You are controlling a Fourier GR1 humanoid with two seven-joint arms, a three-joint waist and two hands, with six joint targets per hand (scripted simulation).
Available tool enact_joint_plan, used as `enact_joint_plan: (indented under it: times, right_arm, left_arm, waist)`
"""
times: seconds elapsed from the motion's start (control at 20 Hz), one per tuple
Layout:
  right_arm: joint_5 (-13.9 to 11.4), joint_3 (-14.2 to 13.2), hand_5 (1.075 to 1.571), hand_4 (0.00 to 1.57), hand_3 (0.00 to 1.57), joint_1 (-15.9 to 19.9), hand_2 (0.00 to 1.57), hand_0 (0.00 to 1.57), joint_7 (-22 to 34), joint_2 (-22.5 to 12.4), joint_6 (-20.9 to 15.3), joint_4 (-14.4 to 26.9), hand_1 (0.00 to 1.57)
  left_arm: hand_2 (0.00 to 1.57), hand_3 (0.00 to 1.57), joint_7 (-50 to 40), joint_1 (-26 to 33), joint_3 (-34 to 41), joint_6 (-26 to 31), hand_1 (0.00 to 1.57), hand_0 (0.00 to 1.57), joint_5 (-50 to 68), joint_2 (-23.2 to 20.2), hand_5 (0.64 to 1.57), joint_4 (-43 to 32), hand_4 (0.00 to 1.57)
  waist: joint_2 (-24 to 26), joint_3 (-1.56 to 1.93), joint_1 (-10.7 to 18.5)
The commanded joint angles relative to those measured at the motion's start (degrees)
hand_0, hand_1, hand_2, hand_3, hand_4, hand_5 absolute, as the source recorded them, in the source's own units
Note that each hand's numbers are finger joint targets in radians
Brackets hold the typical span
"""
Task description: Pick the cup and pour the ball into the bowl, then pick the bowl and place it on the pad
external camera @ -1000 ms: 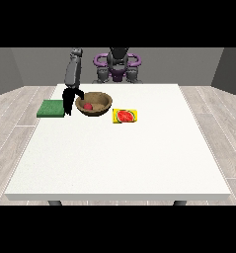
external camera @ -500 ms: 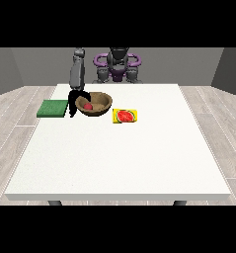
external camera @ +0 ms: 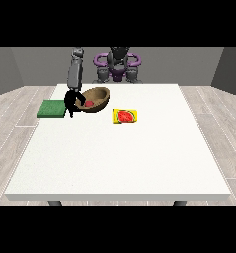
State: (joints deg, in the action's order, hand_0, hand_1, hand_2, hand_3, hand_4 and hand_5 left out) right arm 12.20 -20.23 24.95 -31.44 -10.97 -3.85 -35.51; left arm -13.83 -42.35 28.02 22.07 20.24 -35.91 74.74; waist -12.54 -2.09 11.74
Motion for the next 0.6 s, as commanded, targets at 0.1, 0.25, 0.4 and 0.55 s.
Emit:
enact_joint_plan:
  times: [0.1,0.25,0.4,0.55]
  right_arm:
    - [-3.28,0.68,1.53,0.95,1.42,-4.24,1.57,1.57,8.85,-6.63,-5.04,4.37,1.57]
    - [-4.92,2.72,1.546,1.0,1.24,-3.92,1.57,1.57,12.21,-7.06,-8.51,1.89,1.57]
    - [-5.41,3.87,1.545,1.0,1.18,-0.49,1.57,1.57,20.41,-11.23,-10.16,-1.92,1.57]
    - [-5.85,6.16,1.556,1.03,1.04,-1.55,1.57,1.57,24.05,-13.62,-6.94,-3.87,1.57]
  left_arm:
    - [0.0,0.0,0.33,0.28,1.37,1.09,0.0,0.0,1.83,-0.75,1.517,-0.46,1.13]
    - [0.0,0.0,-0.64,1.28,0.86,1.56,0.0,0.0,1.71,-0.65,1.531,-2.18,1.17]
    - [0.0,0.0,1.97,2.63,2.01,2.18,0.0,0.0,0.47,-1.67,1.526,-5.38,1.19]
    - [0.0,0.0,2.59,3.65,2.72,0.48,0.0,0.0,-0.84,-1.82,1.534,-7.0,1.2]
  waist:
    - [-2.64,1.92,0.63]
    - [0.26,1.84,0.36]
    - [2.14,1.64,-1.52]
    - [3.08,1.75,-5.13]
